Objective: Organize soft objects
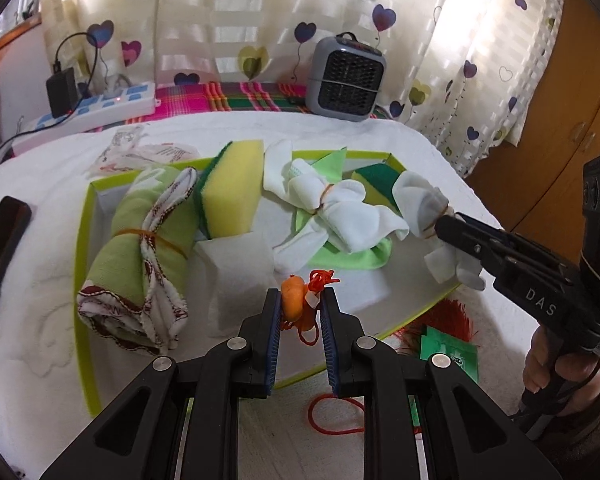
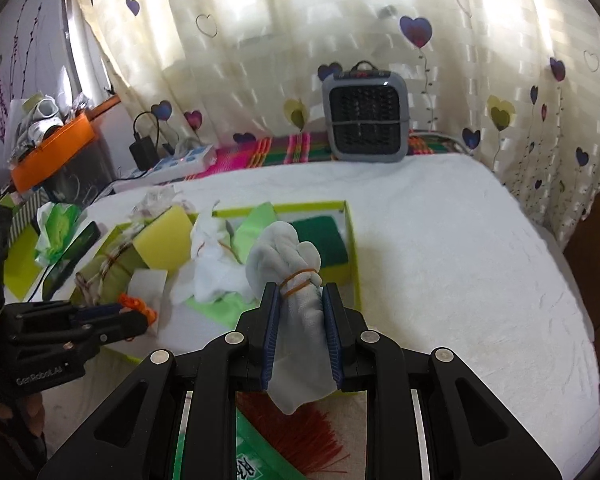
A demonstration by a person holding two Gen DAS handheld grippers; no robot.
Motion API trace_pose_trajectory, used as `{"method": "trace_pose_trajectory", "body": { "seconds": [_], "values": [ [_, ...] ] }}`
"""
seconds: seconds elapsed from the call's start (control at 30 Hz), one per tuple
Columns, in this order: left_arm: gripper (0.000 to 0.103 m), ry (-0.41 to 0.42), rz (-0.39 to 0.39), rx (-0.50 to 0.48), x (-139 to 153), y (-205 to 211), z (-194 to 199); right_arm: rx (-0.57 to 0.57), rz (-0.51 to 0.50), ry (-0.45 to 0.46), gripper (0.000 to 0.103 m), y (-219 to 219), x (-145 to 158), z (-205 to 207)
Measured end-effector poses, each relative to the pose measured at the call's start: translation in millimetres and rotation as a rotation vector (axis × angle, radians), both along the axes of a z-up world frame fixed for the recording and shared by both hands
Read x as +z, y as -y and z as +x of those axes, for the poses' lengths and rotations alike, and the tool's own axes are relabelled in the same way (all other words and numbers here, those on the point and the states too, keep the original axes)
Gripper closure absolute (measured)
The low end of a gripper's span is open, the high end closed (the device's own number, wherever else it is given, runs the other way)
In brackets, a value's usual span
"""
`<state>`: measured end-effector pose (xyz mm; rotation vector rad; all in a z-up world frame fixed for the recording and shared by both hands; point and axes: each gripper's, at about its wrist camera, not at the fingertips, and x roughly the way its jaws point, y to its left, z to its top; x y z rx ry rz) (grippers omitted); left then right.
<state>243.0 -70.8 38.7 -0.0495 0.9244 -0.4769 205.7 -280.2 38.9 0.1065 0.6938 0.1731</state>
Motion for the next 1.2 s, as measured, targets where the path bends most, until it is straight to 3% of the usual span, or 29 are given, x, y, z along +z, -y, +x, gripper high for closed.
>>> {"method": "trace_pose_trajectory", "body": {
  "seconds": [0.3, 0.6, 0.8, 0.93, 1.2],
  "values": [
    [0.085, -0.009, 0.000, 0.003, -5, 0, 4, 0.000, -0.020, -0.021, 0.079, -2, -8, 2],
    [0.072, -0.008, -0.006, 0.000, -7, -1, 4, -0.008, -0.015, -0.018, 0.078, -2, -7, 2],
    [0.070, -0.008, -0.005, 0.004, -5, -1, 3, -0.010, -0.010, -0.013, 0.076, -2, -6, 0],
    [0.065, -0.005, -0.009, 0.001, -4, -2, 2, -0.004, -0.003, -0.001, 0.058, -3, -5, -3],
    [0.062, 0.023, -0.025, -0.001, 5, -5, -10, 0.010, -0.008, 0.031, 0.049, -6, 1, -9]
  ]
}}
